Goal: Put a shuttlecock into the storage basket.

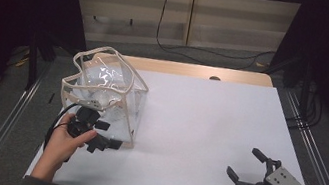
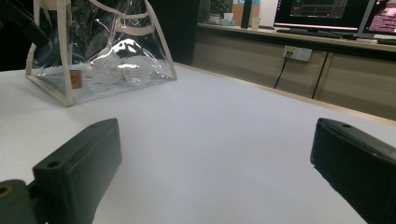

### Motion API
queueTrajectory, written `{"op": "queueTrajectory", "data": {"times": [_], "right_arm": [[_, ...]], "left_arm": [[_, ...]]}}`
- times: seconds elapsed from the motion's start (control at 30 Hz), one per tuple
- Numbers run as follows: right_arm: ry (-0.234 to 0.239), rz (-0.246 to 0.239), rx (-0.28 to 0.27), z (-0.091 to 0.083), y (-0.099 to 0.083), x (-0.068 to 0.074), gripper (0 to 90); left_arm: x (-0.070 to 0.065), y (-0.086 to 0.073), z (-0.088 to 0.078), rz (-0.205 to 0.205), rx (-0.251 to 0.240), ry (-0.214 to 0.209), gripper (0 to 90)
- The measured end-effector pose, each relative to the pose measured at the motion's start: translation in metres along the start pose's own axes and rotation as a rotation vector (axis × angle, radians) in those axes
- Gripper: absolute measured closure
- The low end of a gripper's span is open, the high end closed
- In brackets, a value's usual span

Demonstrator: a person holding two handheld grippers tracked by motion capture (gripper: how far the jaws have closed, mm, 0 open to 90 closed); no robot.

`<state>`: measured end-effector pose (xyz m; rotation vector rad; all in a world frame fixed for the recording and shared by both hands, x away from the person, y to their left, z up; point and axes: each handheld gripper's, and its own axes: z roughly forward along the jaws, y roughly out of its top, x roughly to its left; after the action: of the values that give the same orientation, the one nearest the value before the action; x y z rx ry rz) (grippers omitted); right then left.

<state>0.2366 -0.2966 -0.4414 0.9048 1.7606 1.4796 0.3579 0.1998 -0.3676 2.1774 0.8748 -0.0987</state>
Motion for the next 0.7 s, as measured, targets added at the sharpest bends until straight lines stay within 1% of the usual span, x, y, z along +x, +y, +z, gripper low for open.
{"op": "queueTrajectory", "data": {"times": [0.07,0.13,0.2,0.37,0.57,0.6,0.7], "right_arm": [[0.0,0.001,0.001,0.0,0.0,0.0,1.9],[0.0,0.002,0.001,0.0,0.0,0.0,1.9],[-0.002,0.003,-0.001,0.0,0.0,0.0,1.9],[0.0,0.001,0.0,0.0,0.0,0.0,1.9],[0.001,0.005,0.002,0.0,0.0,0.001,1.9],[0.0,0.003,0.001,0.0,0.0,0.0,1.9],[0.001,0.003,0.0,0.0,0.0,0.0,1.9]], "left_arm": [[0.002,-0.002,0.0,0.0,0.004,-0.007,6.6],[0.003,-0.004,0.001,-0.004,0.009,0.001,6.6],[0.004,-0.006,0.001,-0.01,0.003,-0.003,6.5],[0.006,-0.01,0.002,-0.019,-0.007,0.01,6.6],[0.006,-0.011,0.003,-0.014,-0.009,0.017,6.5],[0.006,-0.011,0.004,-0.012,-0.007,0.012,6.6],[0.006,-0.013,0.005,-0.012,-0.004,0.02,6.6]]}}
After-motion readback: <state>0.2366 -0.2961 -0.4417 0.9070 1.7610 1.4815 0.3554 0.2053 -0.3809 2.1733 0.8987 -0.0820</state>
